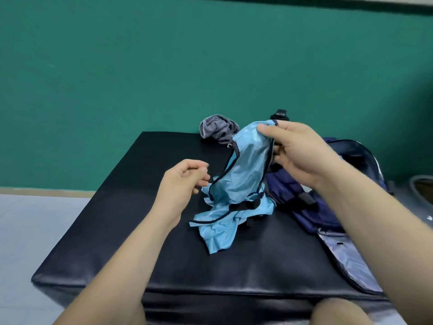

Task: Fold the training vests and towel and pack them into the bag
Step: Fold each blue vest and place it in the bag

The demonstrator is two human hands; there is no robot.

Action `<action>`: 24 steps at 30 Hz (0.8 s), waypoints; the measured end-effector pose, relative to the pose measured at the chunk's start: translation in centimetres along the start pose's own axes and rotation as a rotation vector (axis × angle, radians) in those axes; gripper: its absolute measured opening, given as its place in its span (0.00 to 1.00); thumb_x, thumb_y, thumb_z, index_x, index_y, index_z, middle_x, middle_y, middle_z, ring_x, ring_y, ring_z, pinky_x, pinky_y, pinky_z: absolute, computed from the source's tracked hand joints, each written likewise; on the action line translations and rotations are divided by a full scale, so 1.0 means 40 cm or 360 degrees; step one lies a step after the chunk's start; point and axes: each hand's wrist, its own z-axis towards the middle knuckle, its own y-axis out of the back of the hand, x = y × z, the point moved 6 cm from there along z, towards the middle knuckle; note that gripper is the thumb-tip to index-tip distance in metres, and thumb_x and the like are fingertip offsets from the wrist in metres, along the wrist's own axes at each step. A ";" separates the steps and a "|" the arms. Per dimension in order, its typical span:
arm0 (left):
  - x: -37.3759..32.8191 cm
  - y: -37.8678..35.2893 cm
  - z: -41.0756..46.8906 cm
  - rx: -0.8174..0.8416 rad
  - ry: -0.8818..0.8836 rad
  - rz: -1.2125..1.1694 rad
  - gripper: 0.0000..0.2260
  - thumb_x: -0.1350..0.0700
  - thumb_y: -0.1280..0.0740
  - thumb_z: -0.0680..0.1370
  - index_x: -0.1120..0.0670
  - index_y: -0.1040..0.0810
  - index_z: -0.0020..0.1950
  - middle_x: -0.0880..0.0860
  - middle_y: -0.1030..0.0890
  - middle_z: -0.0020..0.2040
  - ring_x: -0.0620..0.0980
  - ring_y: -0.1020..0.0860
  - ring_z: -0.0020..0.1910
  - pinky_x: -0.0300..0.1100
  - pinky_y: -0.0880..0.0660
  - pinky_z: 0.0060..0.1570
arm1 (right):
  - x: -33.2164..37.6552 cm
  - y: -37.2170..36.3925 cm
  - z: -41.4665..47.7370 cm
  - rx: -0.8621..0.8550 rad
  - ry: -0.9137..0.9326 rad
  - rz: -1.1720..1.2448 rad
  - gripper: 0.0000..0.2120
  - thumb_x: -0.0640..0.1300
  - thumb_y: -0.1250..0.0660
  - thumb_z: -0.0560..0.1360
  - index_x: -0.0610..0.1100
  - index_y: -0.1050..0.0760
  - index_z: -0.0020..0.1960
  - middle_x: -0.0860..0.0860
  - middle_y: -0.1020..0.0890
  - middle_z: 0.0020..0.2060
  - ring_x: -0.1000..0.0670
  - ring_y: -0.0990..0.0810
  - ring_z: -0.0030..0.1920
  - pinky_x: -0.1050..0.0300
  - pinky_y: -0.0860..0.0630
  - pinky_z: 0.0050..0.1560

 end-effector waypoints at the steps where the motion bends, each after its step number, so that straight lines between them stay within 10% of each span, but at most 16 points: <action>1: 0.007 -0.002 -0.011 0.0013 0.0018 0.0032 0.05 0.57 0.29 0.83 0.51 0.14 0.56 0.52 0.12 0.48 0.47 0.15 0.45 0.45 0.24 0.46 | 0.029 0.008 -0.012 0.0015 0.0005 -0.0029 0.09 0.44 0.31 0.83 0.41 0.15 0.57 0.44 0.11 0.53 0.46 0.14 0.49 0.46 0.20 0.61; 5: 0.038 -0.022 -0.055 0.0115 0.0099 0.0153 0.06 0.57 0.28 0.82 0.50 0.15 0.57 0.51 0.11 0.49 0.46 0.15 0.46 0.45 0.24 0.46 | 0.147 0.049 -0.074 0.0003 0.0073 -0.0034 0.06 0.42 0.31 0.83 0.42 0.16 0.51 0.45 0.13 0.44 0.49 0.16 0.40 0.54 0.17 0.46; 24: 0.293 -0.119 -0.161 -0.0058 0.0516 0.0644 0.11 0.52 0.31 0.78 0.50 0.24 0.60 0.49 0.20 0.52 0.48 0.22 0.46 0.44 0.26 0.42 | 0.246 0.242 -0.407 -0.0168 -0.0050 -0.0145 0.05 0.43 0.31 0.83 0.45 0.19 0.50 0.54 0.17 0.34 0.56 0.19 0.33 0.63 0.21 0.37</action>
